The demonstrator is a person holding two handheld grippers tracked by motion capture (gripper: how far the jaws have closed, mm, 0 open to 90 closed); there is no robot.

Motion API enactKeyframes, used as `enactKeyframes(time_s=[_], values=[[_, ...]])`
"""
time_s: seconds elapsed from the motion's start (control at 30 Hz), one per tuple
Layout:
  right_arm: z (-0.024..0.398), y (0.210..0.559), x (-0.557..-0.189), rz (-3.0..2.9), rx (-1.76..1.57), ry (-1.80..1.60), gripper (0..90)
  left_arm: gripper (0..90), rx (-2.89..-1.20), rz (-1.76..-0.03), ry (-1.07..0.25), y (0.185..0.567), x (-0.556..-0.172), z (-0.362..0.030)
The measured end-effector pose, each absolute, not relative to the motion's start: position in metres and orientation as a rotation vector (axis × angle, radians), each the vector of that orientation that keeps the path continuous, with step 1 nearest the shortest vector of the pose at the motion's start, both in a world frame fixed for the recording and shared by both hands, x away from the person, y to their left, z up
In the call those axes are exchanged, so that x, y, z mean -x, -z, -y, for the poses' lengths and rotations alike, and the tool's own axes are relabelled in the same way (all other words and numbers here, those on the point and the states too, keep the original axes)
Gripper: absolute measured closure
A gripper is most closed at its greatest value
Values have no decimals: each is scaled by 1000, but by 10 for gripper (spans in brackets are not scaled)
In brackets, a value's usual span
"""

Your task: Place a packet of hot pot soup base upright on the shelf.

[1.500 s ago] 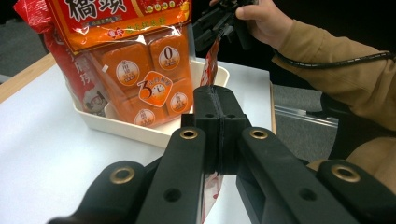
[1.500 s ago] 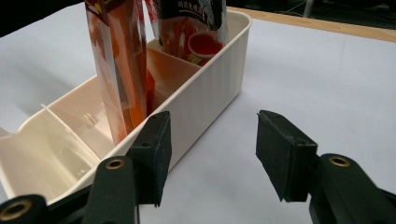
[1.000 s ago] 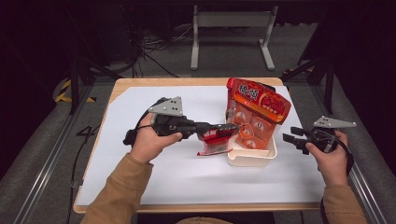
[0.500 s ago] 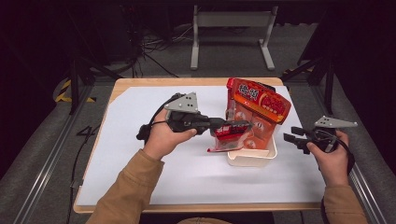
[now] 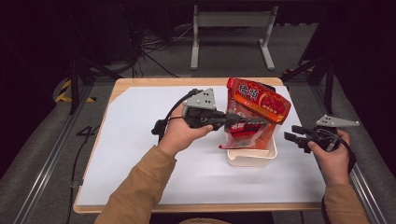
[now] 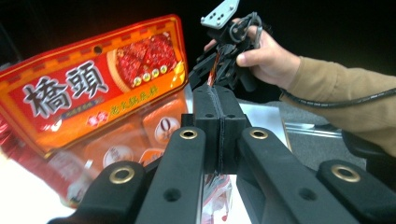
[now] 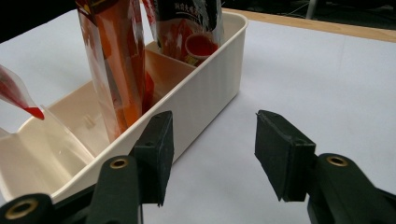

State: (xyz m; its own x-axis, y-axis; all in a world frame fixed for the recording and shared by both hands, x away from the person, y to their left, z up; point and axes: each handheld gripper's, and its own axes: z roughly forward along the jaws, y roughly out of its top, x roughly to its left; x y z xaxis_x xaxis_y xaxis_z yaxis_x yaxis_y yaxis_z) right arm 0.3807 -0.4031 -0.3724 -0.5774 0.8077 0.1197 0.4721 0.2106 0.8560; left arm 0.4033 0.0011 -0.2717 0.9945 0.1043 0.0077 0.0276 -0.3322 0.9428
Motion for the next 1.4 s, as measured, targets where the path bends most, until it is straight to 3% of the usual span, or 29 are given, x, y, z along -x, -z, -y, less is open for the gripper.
enactKeyframes(time_s=[1.4], values=[[404,375,-382,-2146,-1198,-1322,476,899,-1861,-47,-5,314,-418,51]])
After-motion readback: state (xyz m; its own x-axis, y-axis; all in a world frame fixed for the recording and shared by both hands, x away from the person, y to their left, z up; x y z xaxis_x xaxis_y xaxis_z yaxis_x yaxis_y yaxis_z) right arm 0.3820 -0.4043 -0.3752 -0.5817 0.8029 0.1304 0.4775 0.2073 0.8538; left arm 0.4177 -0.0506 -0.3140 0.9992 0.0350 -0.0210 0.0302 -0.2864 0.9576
